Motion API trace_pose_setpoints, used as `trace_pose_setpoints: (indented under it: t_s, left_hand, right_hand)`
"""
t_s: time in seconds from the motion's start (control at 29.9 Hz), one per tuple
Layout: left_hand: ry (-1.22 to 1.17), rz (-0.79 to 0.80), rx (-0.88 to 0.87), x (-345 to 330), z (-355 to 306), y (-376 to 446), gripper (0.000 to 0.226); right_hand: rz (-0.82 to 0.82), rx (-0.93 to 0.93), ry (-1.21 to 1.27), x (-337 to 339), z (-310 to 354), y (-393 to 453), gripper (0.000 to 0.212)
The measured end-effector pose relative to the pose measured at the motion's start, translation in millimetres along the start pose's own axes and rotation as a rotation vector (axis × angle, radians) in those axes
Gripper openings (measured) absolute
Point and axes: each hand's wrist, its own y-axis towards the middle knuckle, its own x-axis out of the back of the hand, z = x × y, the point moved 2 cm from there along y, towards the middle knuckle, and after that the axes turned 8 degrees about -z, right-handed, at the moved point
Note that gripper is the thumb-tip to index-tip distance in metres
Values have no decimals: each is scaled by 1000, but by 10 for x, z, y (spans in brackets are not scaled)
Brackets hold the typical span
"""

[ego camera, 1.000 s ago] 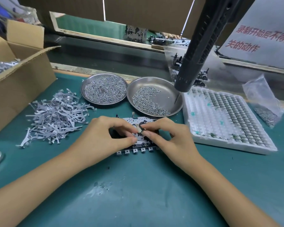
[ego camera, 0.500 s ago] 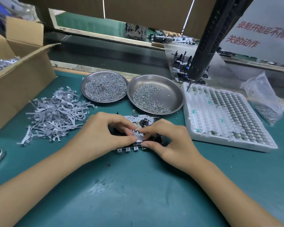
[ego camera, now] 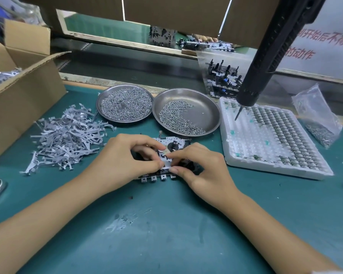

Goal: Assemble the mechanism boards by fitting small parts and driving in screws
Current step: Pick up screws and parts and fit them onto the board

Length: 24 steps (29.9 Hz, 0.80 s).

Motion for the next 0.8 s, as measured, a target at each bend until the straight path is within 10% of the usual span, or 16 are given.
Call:
trace_pose_setpoints:
  t_s: [0.47,0.67,0.8]
  left_hand:
    - [-25,34,-118,10,-33,22,18]
    - [349,-418,-276,243,-48,398,16]
    - [757,-313,-60,350,94,842,35]
  right_hand:
    - [-110,-294,303,43,-33,39,22]
    - [-147,-296,298,36,-20,23,21]
    - [-161,-284,280,39,-30,25,25]
